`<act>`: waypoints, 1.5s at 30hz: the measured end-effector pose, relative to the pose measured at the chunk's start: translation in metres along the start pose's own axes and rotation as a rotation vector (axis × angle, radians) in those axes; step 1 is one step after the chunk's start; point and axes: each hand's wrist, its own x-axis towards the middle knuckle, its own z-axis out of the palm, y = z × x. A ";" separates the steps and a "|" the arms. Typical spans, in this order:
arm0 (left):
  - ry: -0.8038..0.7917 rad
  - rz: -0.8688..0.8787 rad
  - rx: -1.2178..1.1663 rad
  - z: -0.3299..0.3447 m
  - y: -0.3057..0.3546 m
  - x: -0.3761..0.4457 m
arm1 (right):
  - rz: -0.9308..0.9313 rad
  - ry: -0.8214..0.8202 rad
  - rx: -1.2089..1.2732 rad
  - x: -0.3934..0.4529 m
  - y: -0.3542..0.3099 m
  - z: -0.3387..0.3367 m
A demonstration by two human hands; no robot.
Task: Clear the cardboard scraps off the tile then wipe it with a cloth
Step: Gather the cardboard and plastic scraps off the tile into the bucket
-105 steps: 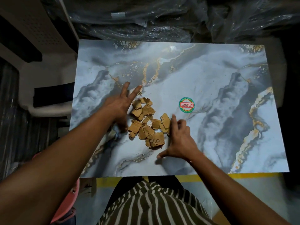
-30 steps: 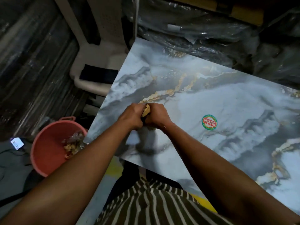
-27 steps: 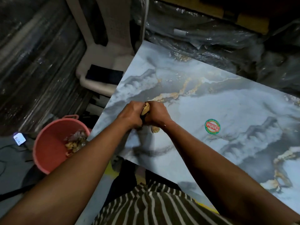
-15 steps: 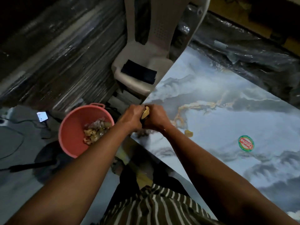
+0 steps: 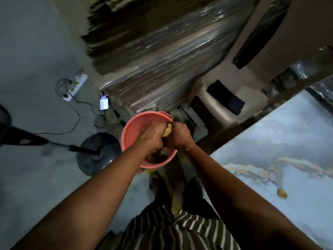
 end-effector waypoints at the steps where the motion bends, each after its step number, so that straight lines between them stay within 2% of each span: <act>1: 0.001 -0.031 -0.004 -0.001 -0.012 0.000 | -0.028 -0.008 -0.005 0.007 -0.008 0.006; 5: 0.019 -0.077 -0.029 0.002 -0.055 0.013 | -0.052 -0.058 -0.046 0.045 -0.024 0.041; 8: 0.039 -0.109 -0.091 0.013 -0.075 0.025 | -0.071 -0.104 -0.111 0.084 -0.016 0.073; 12: 0.027 -0.192 -0.184 0.040 -0.102 0.050 | -0.109 -0.130 -0.060 0.116 0.002 0.095; 15: -0.023 -0.255 -0.211 0.066 -0.124 0.075 | -0.061 -0.140 0.010 0.140 0.022 0.113; 21: -0.057 -0.387 -0.285 0.093 -0.141 0.101 | 0.083 -0.227 -0.041 0.179 0.060 0.137; 26: -0.103 -0.523 -0.179 0.118 -0.153 0.113 | 0.180 -0.304 -0.002 0.192 0.082 0.152; 29: -0.107 -0.511 -0.137 0.129 -0.158 0.117 | 0.165 -0.326 0.038 0.196 0.089 0.168; 33: -0.148 -0.461 -0.040 0.144 -0.161 0.116 | 0.048 -0.336 -0.037 0.193 0.098 0.193; 39: -0.042 -0.313 0.207 0.152 -0.157 0.104 | -0.182 -0.197 -0.315 0.170 0.101 0.197; 45: 0.060 -0.257 0.253 0.133 -0.124 0.096 | -0.199 -0.037 -0.325 0.137 0.094 0.165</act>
